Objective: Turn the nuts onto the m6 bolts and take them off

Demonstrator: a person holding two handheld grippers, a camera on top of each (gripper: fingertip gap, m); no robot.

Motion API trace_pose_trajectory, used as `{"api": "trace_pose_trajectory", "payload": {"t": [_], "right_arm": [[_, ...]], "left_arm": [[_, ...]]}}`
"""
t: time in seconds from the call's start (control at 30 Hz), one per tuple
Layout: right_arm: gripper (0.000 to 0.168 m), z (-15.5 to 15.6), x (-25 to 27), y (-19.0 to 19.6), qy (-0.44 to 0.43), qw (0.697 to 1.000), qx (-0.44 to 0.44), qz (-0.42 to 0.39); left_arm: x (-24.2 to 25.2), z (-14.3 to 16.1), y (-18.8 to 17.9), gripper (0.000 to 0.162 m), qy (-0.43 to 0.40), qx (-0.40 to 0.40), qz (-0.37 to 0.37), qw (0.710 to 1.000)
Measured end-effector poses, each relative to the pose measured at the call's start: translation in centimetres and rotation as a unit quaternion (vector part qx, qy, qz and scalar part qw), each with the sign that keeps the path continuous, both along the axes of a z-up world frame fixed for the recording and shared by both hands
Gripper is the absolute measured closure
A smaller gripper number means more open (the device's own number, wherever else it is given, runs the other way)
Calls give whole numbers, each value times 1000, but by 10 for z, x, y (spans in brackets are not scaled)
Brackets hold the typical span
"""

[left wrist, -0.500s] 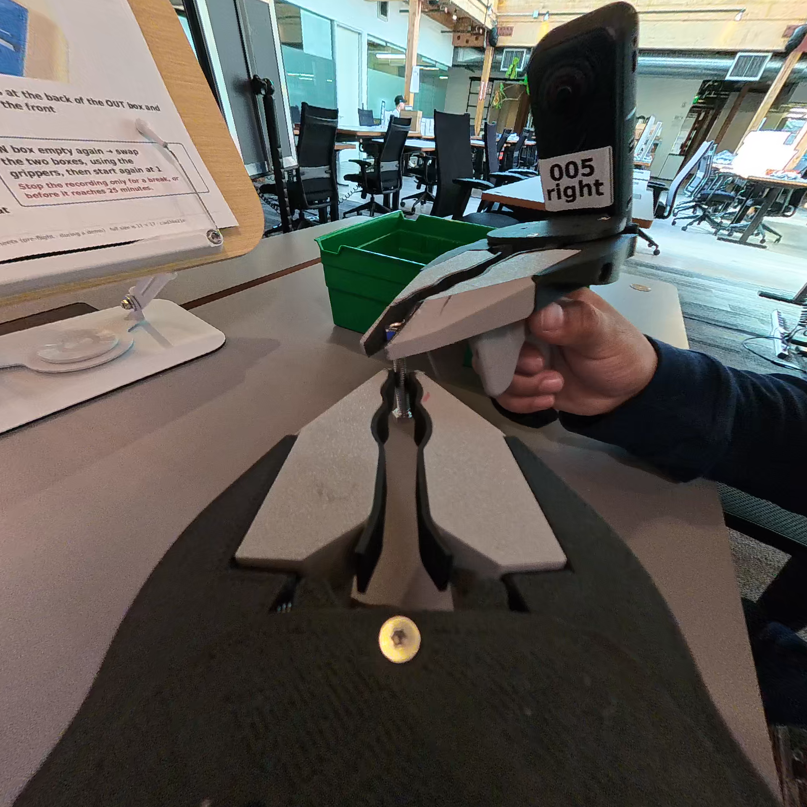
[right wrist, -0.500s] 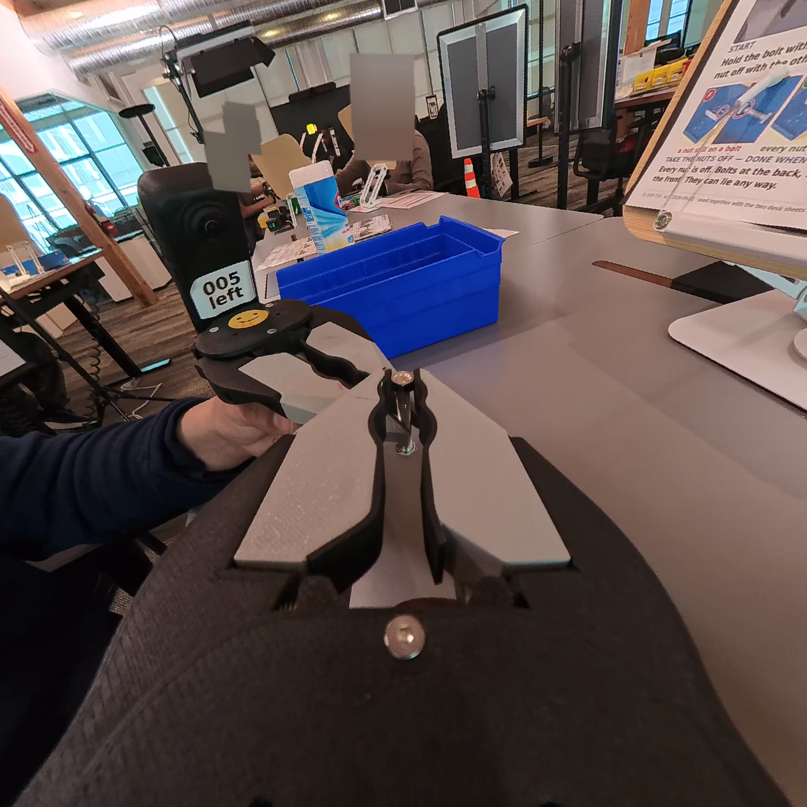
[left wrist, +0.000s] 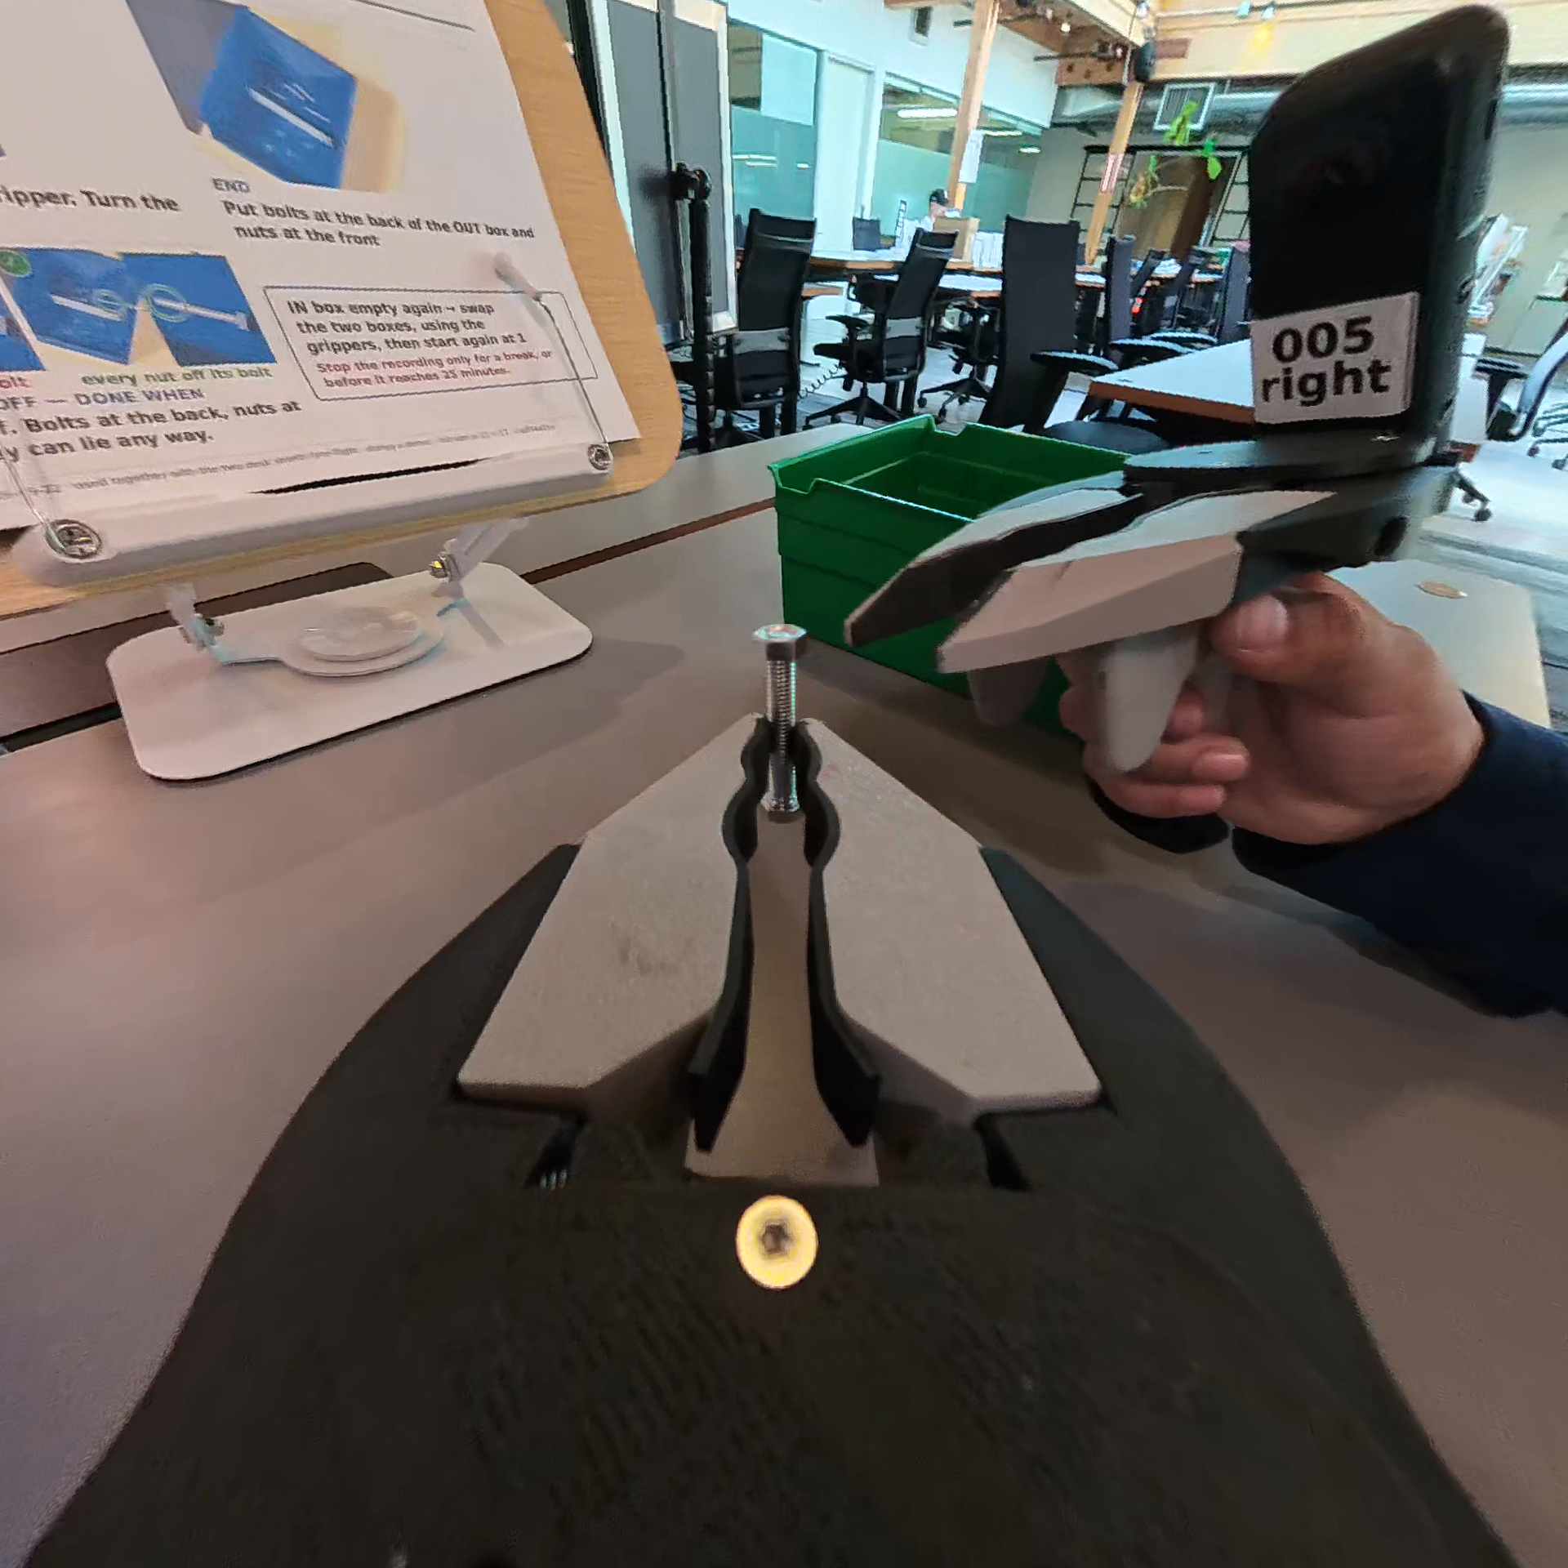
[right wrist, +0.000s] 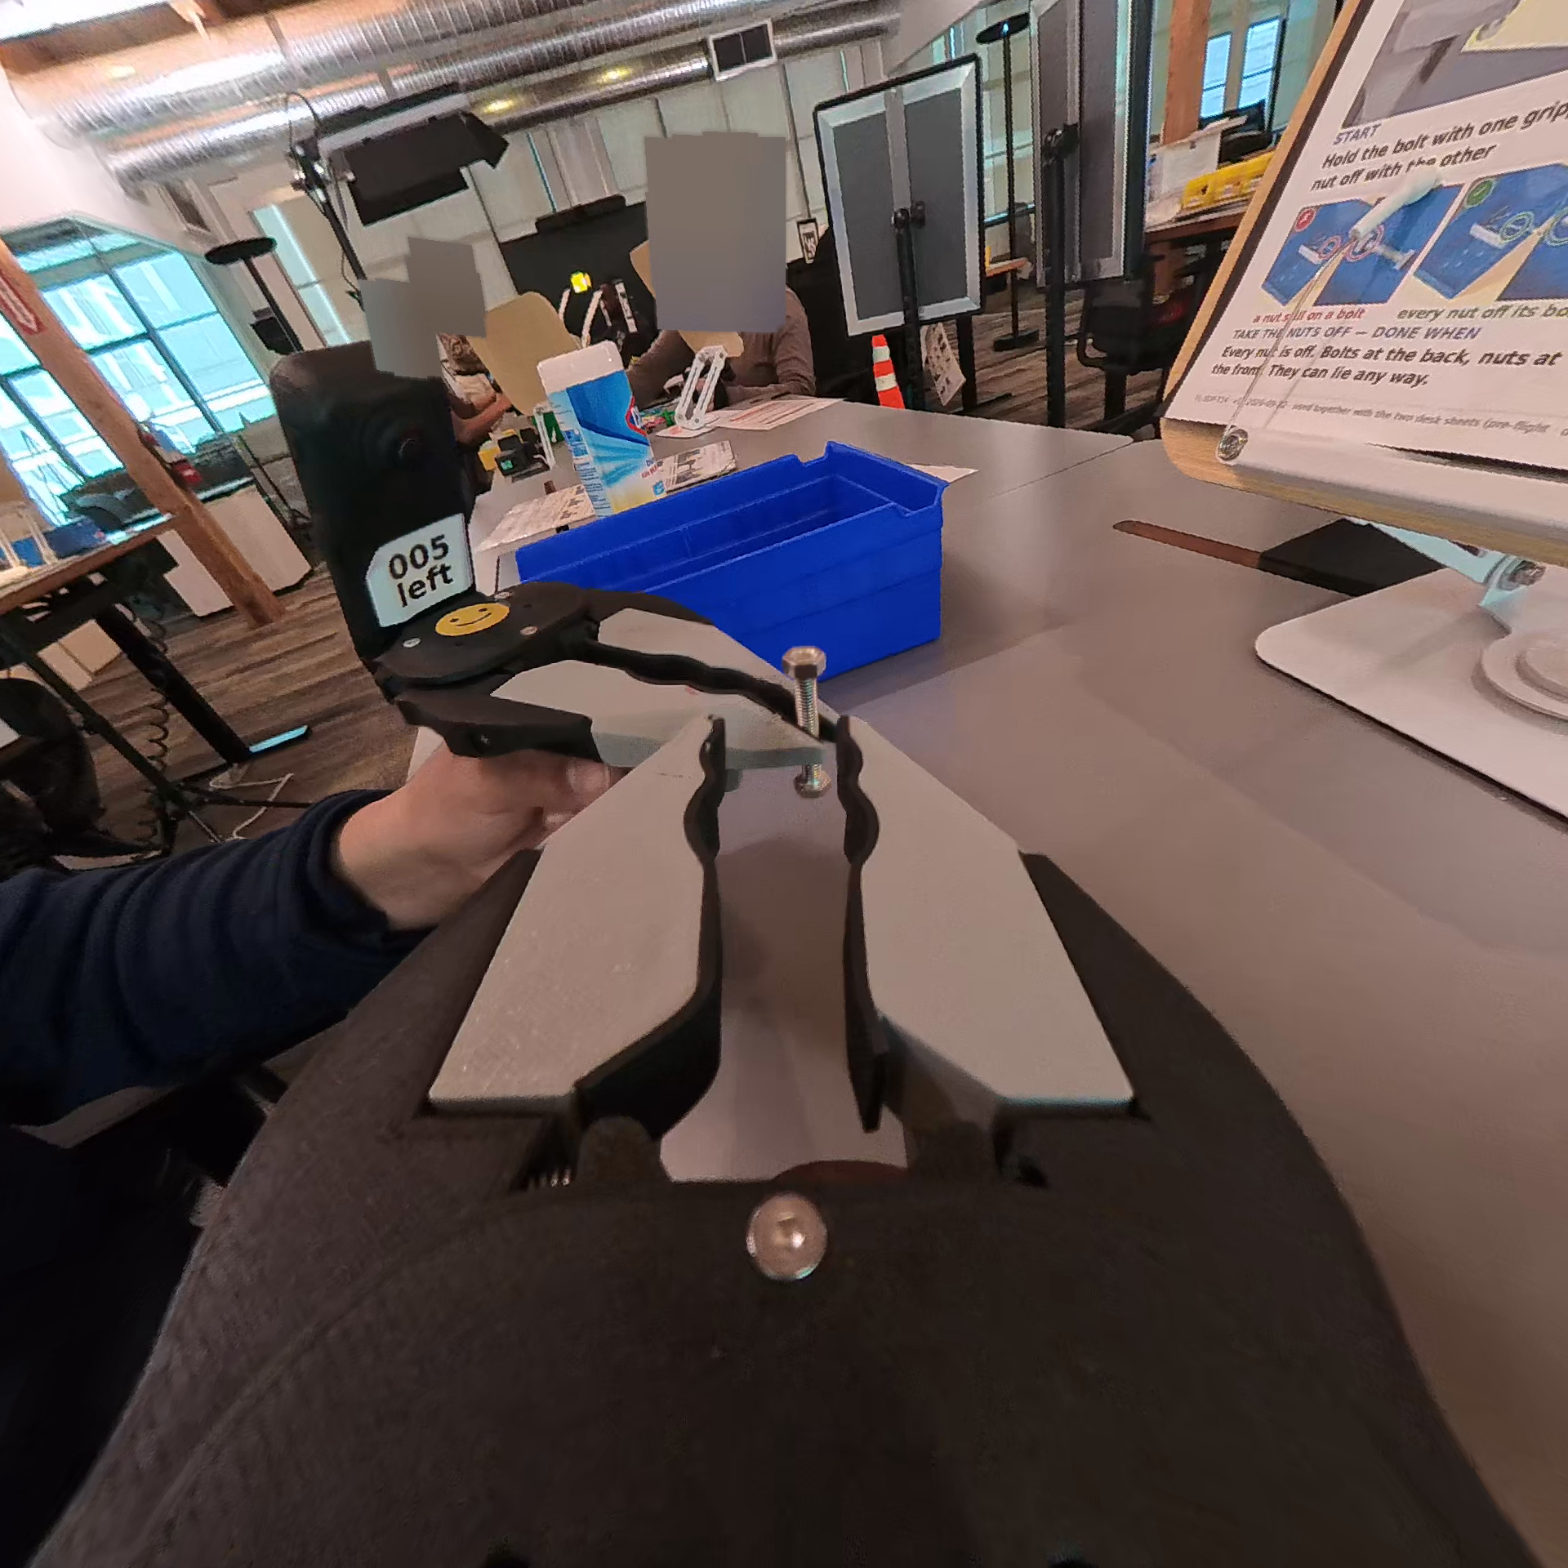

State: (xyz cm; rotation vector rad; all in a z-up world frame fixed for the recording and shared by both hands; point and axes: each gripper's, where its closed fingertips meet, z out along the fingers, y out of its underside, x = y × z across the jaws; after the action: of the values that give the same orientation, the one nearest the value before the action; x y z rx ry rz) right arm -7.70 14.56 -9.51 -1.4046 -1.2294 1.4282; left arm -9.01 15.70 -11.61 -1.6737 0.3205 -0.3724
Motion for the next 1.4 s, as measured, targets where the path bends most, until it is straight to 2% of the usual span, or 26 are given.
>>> {"api": "trace_pose_trajectory", "payload": {"t": [0.03,0.43,0.73,0.93,1.13,1.4], "right_arm": [[145,-1,-1,-1,-1,1000,1,1],[150,-11,-13,-11,-19,1000,12,8],[146,1,-2,6,6,1000,1,-18],[147,-1,-3,2,3,1000,8,-13],[155,-10,-12,-5,-15,1000,18,-11],[160,-11,-12,-6,-19,1000,17,-7]], "left_arm": [[0,-1,0,159,-2,-3,-3,1000],[38,-10,-5,159,48,-1,-57,997],[17,-4,-2,158,18,0,-22,1000],[11,-5,1,158,18,-4,-5,1000],[32,-12,-2,159,56,-3,-35,998],[38,-11,-4,158,53,1,-47,997]]}}
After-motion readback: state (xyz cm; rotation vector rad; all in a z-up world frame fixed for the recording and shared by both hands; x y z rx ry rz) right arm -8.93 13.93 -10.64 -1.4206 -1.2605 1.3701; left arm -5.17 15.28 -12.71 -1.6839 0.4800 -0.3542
